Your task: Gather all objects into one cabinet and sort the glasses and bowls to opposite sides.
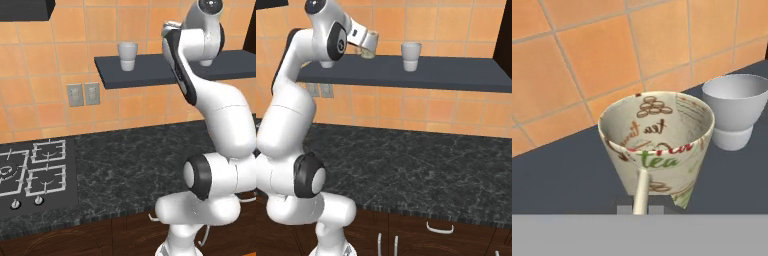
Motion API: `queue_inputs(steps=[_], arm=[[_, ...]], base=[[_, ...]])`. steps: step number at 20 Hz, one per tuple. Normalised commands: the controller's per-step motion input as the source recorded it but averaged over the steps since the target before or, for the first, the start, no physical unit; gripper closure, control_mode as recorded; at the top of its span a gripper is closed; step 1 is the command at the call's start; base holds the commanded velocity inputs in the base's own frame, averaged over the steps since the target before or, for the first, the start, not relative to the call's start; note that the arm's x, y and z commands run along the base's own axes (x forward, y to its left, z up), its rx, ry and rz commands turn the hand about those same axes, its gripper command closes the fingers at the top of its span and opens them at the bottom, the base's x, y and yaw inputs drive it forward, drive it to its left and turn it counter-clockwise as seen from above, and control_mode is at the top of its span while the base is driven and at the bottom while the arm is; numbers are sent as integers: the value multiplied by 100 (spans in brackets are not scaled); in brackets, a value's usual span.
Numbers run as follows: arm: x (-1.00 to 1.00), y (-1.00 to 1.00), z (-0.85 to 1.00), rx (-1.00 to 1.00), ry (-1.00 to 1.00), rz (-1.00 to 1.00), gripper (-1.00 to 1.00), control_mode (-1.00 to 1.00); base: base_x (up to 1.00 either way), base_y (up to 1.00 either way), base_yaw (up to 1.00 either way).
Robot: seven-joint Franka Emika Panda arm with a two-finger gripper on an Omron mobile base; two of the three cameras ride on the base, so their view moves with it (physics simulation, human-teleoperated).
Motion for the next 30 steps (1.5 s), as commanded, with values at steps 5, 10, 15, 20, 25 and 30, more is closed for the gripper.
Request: queue_inputs(steps=[5, 10, 15, 20, 25, 30], arm=[[-100, 0, 0, 0, 0, 18, 100, -100], [-100, 0, 0, -3, 0, 18, 100, -100], [-98, 0, 0, -6, 0, 19, 100, -100], [-86, 6, 0, -3, 5, 12, 100, -100], [-66, 21, -13, -1, 6, 1, 100, -100], [-57, 20, -40, 0, 5, 0, 100, -100]], base=[[0, 0, 0], [0, 0, 0], [0, 0, 0], [0, 0, 0], [0, 0, 0], [0, 0, 0]])
